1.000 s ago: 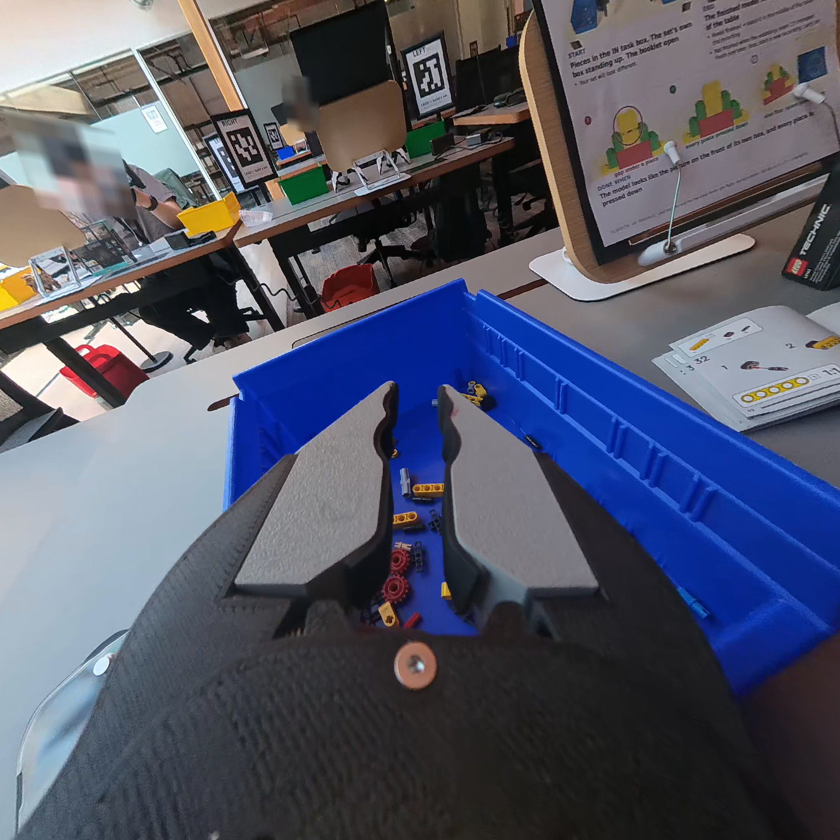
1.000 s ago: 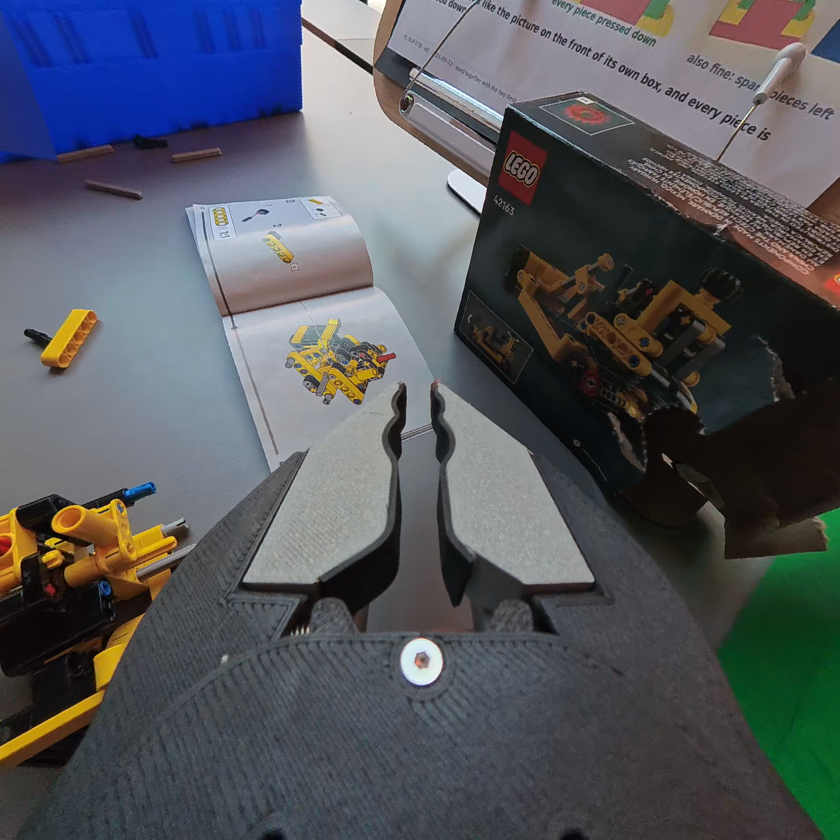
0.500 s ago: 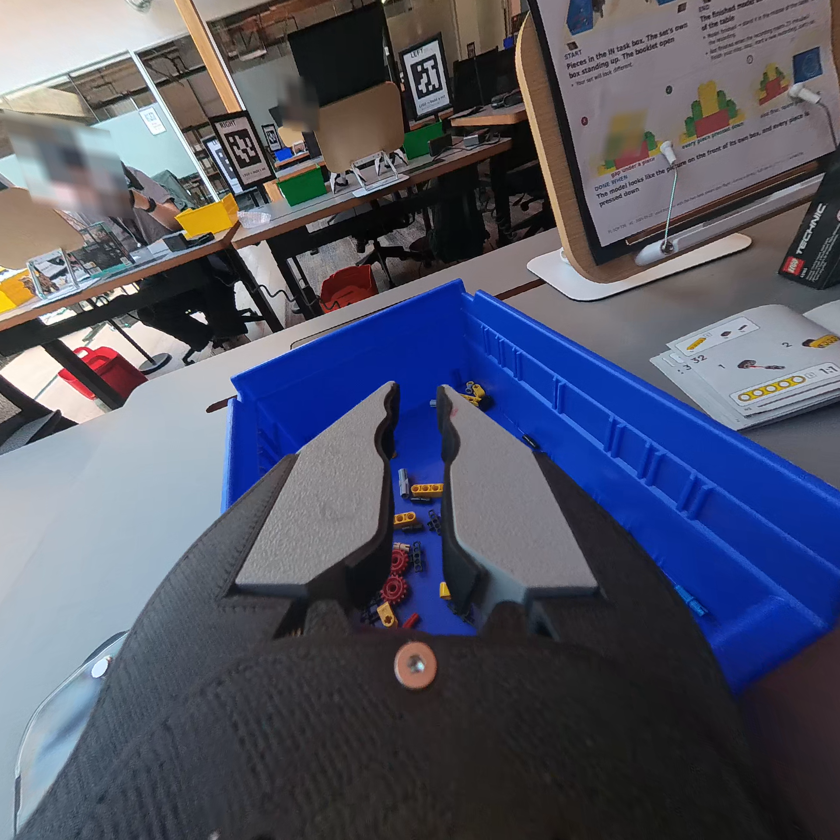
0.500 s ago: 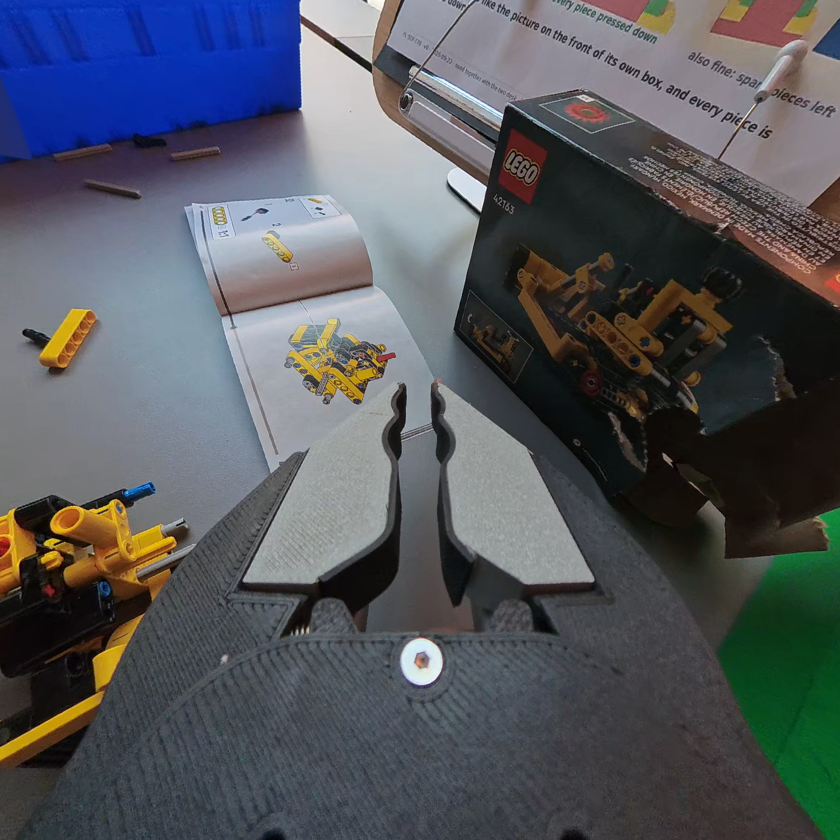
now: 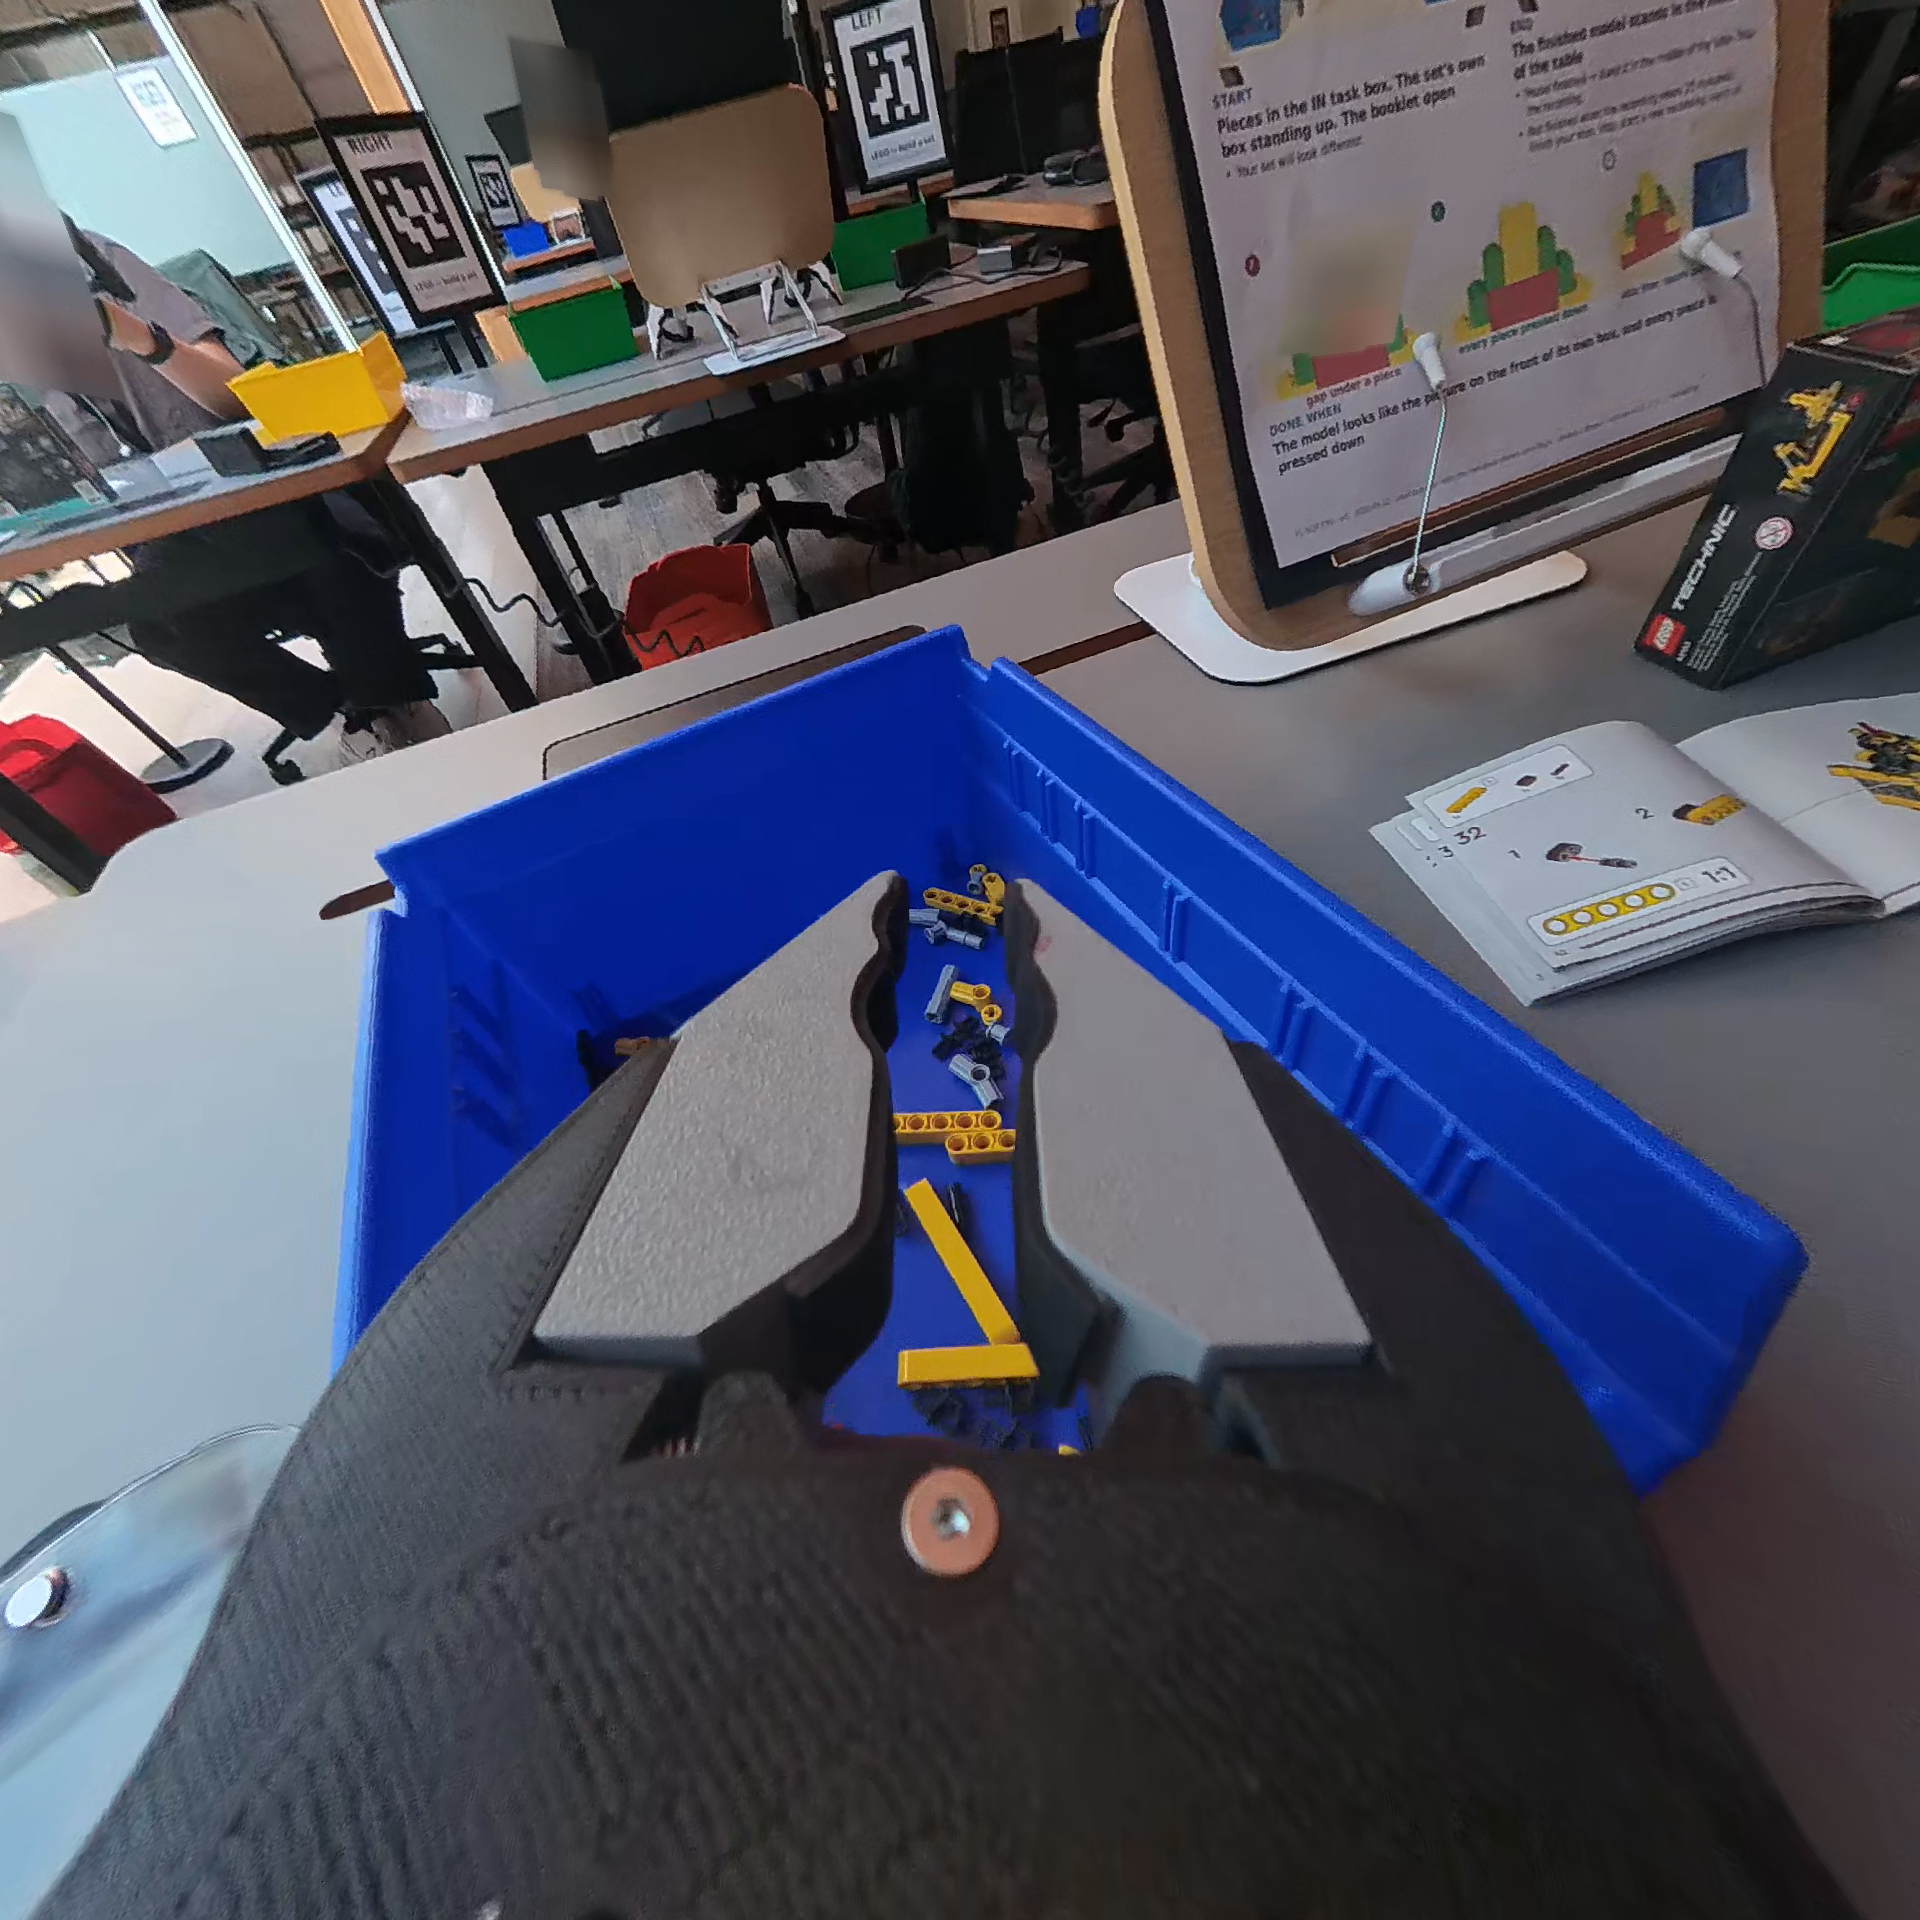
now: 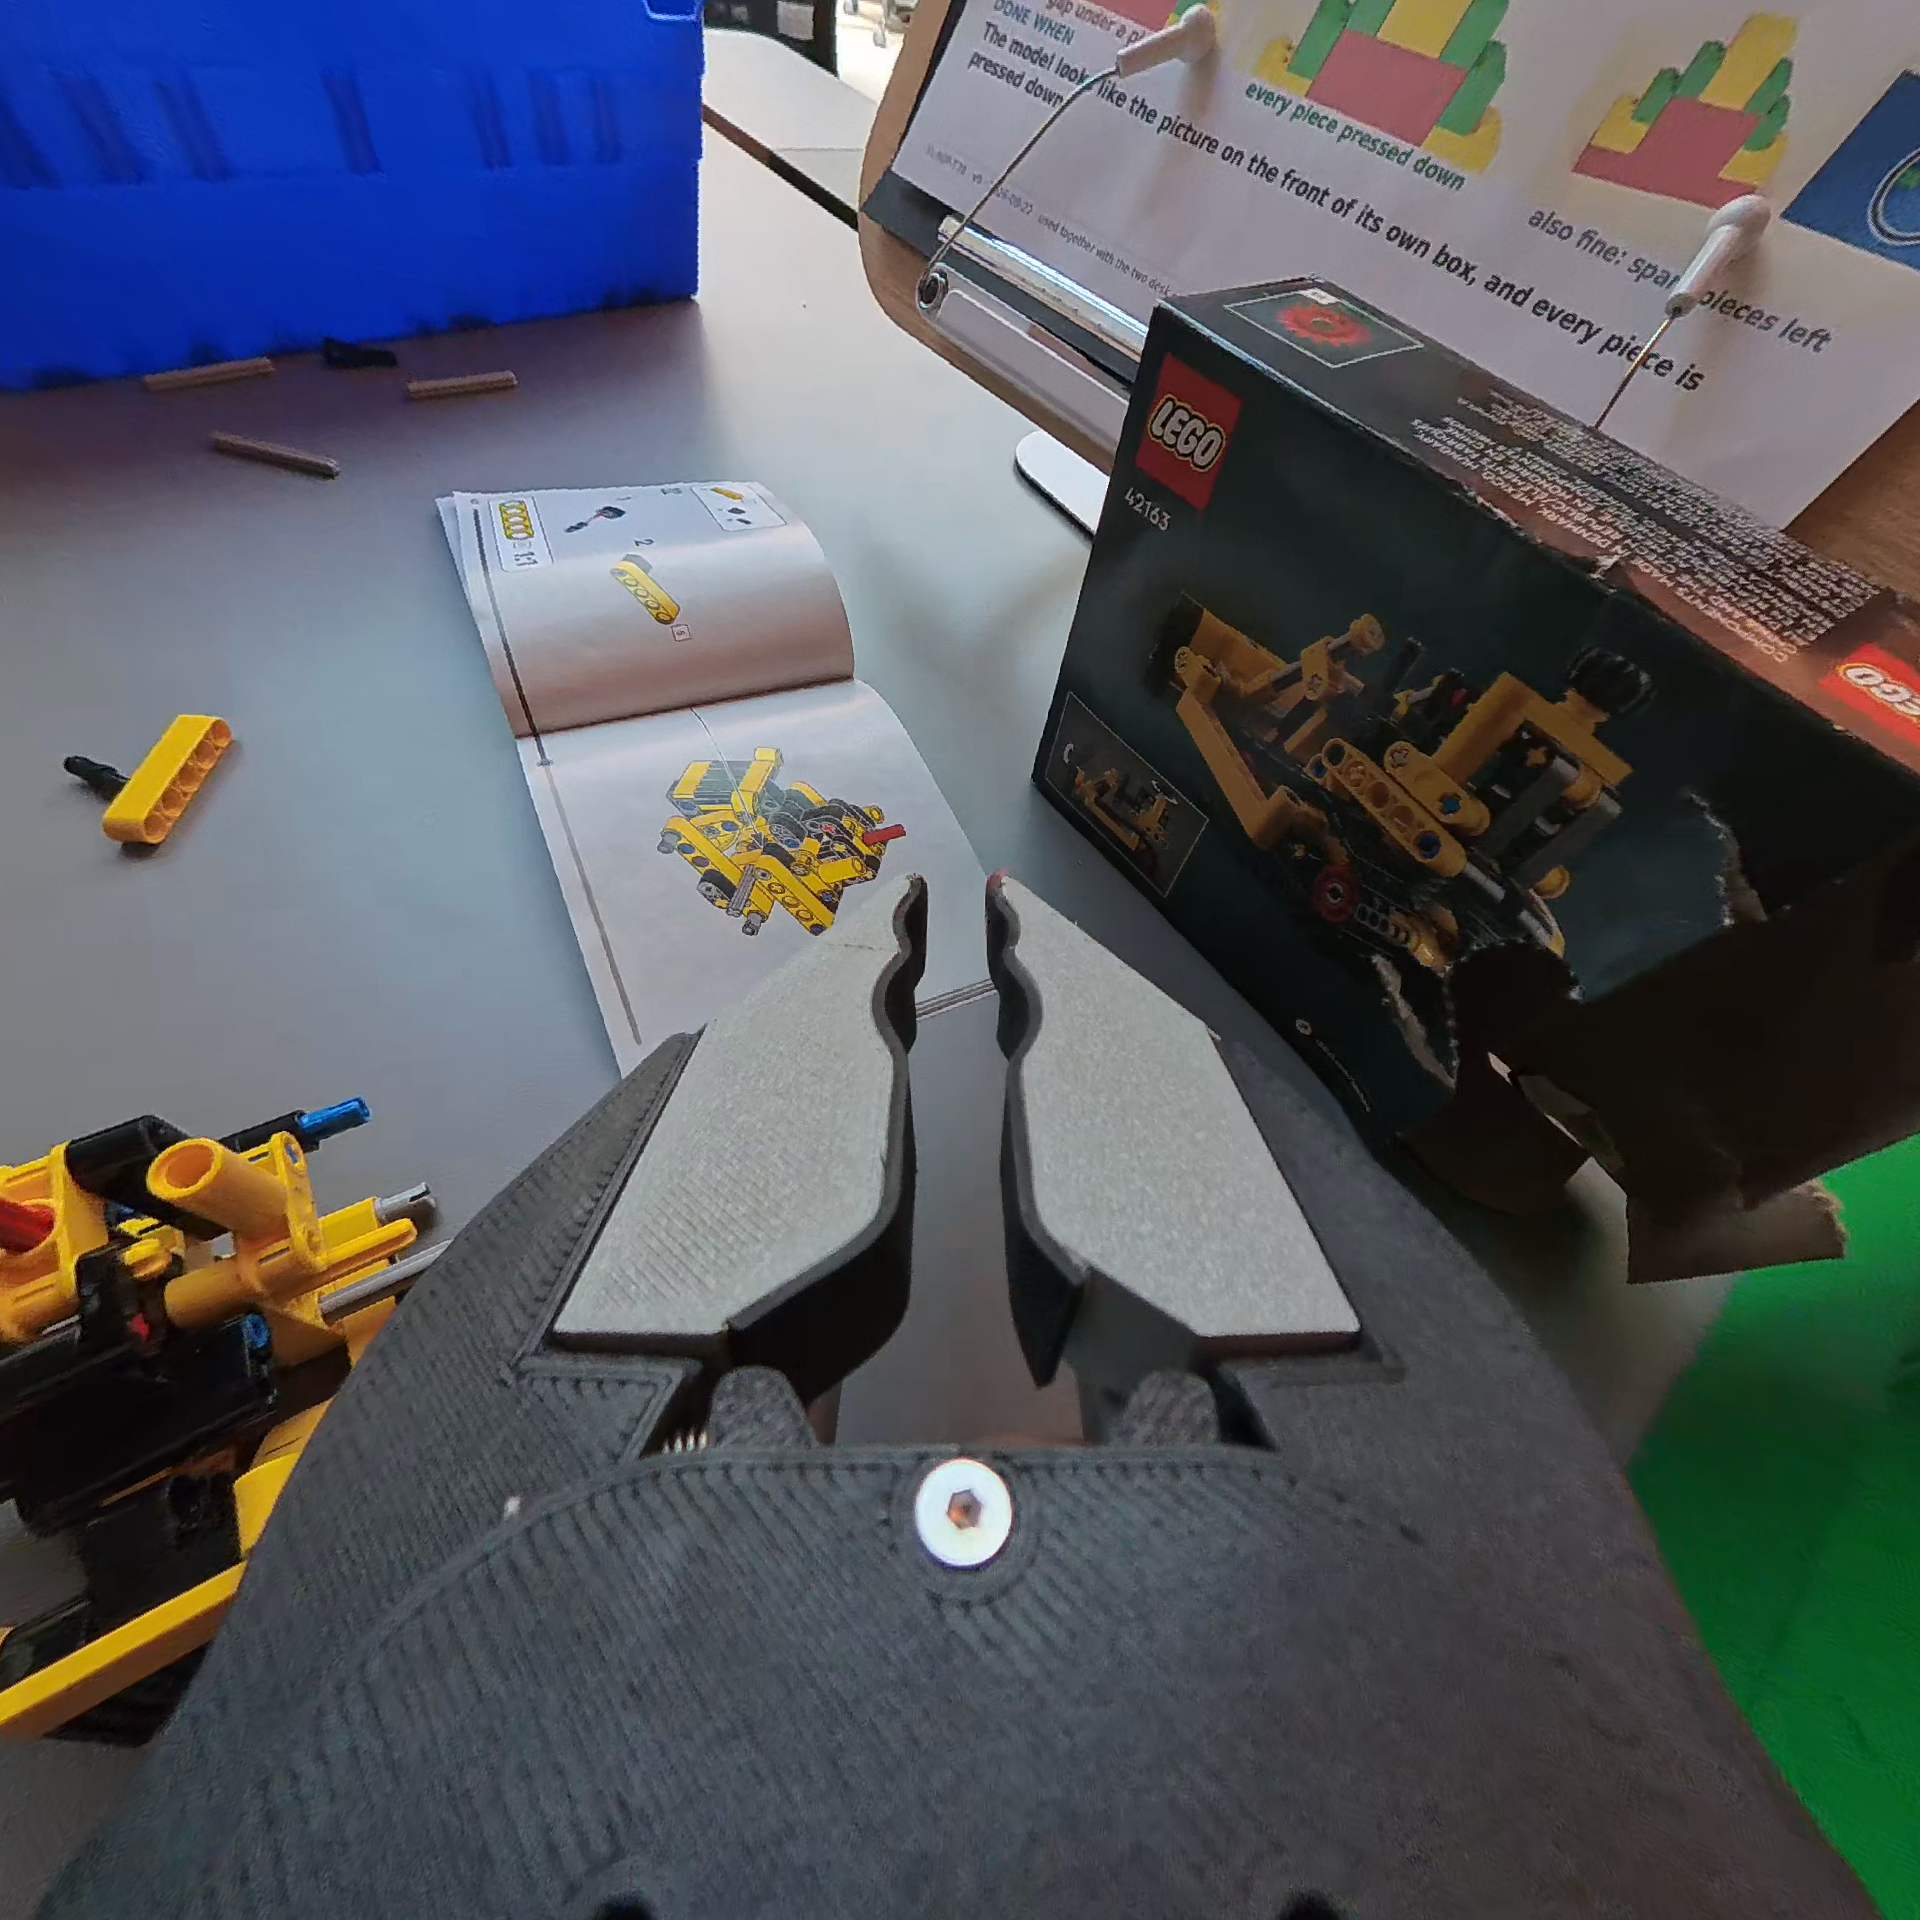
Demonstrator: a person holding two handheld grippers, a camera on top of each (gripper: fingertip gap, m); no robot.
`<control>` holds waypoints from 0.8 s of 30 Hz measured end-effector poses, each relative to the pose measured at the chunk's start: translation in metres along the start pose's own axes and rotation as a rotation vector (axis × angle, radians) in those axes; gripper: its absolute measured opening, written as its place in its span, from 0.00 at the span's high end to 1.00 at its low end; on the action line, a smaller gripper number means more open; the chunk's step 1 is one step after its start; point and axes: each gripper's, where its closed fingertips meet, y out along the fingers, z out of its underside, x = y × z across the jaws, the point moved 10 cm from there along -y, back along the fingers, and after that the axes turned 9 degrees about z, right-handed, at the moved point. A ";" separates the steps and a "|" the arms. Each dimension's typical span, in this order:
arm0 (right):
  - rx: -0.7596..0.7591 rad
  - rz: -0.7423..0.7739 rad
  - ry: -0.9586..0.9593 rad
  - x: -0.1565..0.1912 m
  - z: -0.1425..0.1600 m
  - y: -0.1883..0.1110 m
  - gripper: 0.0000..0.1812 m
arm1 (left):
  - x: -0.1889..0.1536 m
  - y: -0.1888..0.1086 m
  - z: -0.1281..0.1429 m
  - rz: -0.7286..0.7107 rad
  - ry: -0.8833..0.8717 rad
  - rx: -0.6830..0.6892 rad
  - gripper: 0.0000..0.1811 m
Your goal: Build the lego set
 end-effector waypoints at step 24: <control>-0.025 0.001 0.018 -0.002 0.000 -0.003 0.95 | 0.028 0.101 -0.020 0.265 0.099 0.460 0.96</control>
